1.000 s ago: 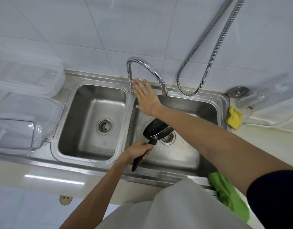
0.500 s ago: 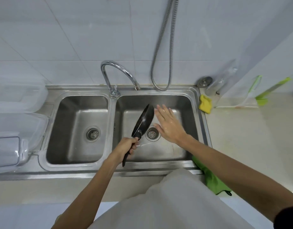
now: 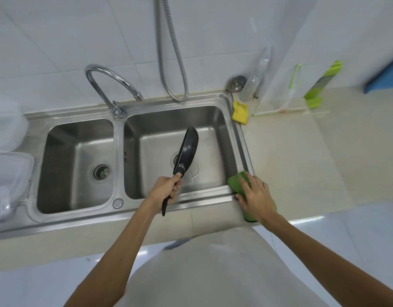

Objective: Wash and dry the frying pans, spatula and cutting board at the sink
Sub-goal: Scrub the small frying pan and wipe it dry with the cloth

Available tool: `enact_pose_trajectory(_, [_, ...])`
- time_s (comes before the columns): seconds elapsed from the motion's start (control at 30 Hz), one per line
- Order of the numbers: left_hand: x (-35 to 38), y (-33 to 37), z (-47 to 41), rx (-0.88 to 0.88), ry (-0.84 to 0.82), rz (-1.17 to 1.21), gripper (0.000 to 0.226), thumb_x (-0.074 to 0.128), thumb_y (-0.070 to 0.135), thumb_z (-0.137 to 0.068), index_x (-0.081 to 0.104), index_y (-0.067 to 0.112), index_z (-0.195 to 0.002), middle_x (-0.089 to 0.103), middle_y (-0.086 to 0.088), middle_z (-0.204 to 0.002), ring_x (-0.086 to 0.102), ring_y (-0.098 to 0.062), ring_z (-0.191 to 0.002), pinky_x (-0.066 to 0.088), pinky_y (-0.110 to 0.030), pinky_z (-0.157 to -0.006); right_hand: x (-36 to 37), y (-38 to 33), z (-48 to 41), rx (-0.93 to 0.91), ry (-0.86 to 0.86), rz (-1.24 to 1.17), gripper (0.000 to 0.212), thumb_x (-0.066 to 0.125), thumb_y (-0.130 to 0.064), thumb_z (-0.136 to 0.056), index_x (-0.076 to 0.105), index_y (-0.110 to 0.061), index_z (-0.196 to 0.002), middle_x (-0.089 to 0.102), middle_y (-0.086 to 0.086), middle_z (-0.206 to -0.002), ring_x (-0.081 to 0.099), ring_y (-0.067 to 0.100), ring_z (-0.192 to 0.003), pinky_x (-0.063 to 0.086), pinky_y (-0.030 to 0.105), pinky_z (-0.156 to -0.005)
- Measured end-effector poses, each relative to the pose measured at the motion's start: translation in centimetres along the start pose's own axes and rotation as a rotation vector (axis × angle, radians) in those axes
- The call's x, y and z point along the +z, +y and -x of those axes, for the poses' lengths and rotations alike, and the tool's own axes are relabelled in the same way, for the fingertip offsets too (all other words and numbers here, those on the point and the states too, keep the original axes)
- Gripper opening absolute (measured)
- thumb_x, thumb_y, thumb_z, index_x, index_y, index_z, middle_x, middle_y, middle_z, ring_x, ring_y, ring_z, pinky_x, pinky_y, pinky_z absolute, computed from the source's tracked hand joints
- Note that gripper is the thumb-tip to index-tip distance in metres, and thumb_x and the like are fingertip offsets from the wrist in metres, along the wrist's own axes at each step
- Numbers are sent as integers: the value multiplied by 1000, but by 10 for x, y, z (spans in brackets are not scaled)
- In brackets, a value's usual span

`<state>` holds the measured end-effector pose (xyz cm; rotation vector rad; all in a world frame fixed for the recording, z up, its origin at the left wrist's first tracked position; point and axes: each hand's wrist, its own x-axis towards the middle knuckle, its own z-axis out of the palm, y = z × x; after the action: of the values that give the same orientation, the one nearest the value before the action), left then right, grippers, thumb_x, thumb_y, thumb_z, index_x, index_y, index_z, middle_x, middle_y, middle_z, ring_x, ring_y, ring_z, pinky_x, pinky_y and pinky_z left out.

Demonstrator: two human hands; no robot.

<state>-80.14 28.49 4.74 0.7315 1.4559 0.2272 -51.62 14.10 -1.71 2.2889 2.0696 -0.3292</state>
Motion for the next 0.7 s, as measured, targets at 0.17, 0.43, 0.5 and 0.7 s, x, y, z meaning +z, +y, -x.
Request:
enact_pose_trajectory(0.17, [19,-10,12,-6,4,-3,33,58,37,-99,65,6,-88,41,8,-52,32,-5,-39,25,-18,-33,13,9,25,49,44,6,45,72,-32,-83,64,-6,-120,57,23,-116,55,41,-93,47,46,-76])
enact_pose_trajectory(0.43, [32,-23,25,28,21,30,34,60,36,-99,65,3,-97,37,6,-54,30,-7,-40,23,-19,-34,33,14,37,-80,21,38,74,55,-35,-87,38,0,-151,39,25,-149,39,47,-136,29,62,-112])
enact_pose_trajectory(0.5, [33,-26,29,38,17,46,34,61,37,-99,66,3,-99,37,6,-55,30,-6,-41,24,-19,-34,35,14,42,-91,-34,51,76,46,-33,-89,30,1,-154,30,25,-157,28,48,-145,23,66,-115])
enact_pose_trajectory(0.7, [32,-24,35,29,9,54,35,61,37,-98,64,2,-103,38,7,-56,30,-6,-41,24,-19,-33,26,17,40,-105,-160,0,79,41,-34,-77,39,-2,-149,34,23,-156,34,47,-142,41,62,-100])
